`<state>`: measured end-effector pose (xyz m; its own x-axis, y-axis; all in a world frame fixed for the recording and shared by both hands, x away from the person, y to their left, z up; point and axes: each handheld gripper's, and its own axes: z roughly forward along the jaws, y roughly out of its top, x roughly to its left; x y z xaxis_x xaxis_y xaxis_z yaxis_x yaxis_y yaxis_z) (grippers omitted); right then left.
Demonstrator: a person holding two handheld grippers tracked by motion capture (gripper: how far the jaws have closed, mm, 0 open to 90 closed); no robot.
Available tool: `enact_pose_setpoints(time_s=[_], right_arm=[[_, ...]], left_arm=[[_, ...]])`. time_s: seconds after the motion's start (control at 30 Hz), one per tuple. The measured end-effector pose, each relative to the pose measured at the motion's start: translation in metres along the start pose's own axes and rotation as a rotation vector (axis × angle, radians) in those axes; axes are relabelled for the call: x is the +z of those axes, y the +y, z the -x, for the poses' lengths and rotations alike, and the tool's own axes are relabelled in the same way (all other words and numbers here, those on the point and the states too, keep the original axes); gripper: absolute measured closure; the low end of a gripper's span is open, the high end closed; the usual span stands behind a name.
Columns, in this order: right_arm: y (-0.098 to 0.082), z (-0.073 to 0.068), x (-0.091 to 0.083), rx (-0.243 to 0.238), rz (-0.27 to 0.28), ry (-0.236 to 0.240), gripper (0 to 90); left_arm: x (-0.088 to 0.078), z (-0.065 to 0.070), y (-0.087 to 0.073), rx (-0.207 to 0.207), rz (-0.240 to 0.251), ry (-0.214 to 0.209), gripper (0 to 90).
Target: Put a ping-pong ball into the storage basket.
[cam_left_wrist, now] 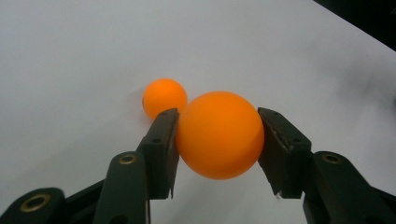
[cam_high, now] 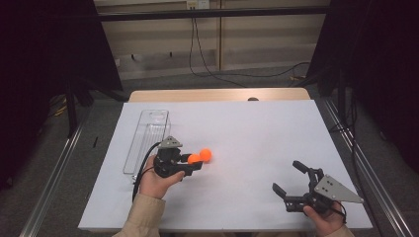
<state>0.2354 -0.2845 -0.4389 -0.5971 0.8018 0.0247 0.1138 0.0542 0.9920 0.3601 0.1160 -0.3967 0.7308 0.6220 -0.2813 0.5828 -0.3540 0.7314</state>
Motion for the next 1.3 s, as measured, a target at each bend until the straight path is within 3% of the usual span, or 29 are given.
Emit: enact_pose_setpoints(time_s=[1.3], right_arm=[[0.0,0.0,0.0,0.001,0.004,0.0,2.5]], left_arm=[[-0.02,-0.017,0.0,-0.036,0.027,0.055,50.8]])
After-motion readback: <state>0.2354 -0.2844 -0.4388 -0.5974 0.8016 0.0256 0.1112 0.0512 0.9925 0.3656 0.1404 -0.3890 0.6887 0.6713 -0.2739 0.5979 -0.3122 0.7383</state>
